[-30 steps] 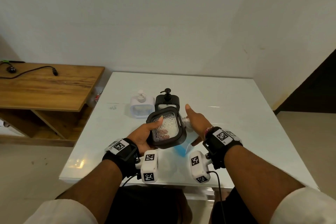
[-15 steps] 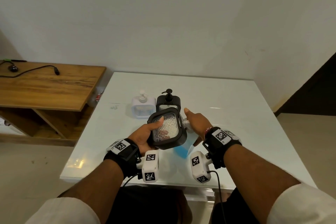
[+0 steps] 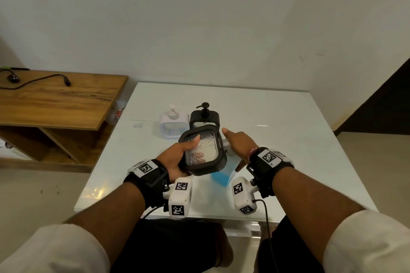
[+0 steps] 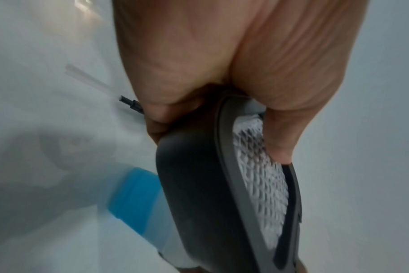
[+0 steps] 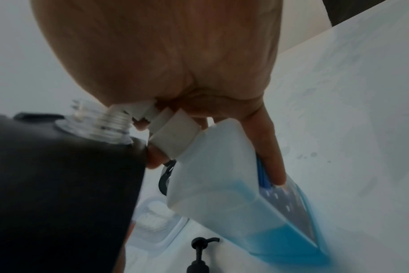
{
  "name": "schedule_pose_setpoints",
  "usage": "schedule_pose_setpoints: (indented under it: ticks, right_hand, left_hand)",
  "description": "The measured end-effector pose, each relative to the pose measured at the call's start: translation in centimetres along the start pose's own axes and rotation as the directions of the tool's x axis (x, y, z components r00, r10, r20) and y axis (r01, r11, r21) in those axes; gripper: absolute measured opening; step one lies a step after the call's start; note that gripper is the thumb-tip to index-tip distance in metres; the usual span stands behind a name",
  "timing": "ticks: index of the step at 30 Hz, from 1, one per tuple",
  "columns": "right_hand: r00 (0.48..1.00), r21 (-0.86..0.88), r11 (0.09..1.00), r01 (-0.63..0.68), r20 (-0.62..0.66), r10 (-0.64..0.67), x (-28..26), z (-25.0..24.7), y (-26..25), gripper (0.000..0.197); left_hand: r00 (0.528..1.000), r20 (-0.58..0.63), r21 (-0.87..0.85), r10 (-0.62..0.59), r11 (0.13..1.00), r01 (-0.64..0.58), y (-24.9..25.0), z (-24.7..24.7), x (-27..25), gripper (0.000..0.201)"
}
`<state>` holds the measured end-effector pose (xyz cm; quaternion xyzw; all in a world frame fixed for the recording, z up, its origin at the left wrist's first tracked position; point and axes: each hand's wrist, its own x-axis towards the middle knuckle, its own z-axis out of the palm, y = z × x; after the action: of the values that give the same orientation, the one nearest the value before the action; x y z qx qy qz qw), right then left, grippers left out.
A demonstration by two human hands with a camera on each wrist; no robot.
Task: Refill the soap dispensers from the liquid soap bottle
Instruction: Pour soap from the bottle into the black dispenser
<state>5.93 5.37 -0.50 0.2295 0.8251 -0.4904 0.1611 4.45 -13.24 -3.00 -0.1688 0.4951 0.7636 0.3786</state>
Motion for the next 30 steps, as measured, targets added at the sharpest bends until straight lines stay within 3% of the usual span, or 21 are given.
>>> schedule_pose_setpoints:
  ticks: [5,10,16,25,30]
  right_hand:
    - [0.995,0.056,0.995,-0.084,0.06,0.081,-0.5,-0.2,-0.3,0.064]
    - [0.997,-0.01,1.0,0.011,-0.078,-0.011,0.7,0.6,0.7,0.067]
    - [1.0,-0.002,1.0,0.013,0.004,-0.013,0.1,0.0,0.5,0.072]
    - [1.0,0.022,1.0,0.008,-0.016,-0.008,-0.6,0.3,-0.3,0.055]
    - [0.999,0.036,0.999,-0.037,0.038,0.036,-0.6,-0.2,-0.1,0.069]
  left_hand:
    - [1.0,-0.026,0.06,-0.014,0.998,0.016,-0.1,-0.4,-0.4,0.036]
    - [0.998,-0.053,0.031,-0.018,0.999,0.019,-1.0,-1.3,0.0,0.049]
    - [0.998,-0.067,0.086,0.017,0.996,-0.012,-0.4,-0.4,-0.3,0.072]
    - [0.999,-0.033,0.045,0.025,0.999,-0.023,-0.4,0.2,-0.2,0.056]
    - [1.0,-0.014,0.041,0.028,0.999,-0.027,-0.6,0.2,-0.3,0.058]
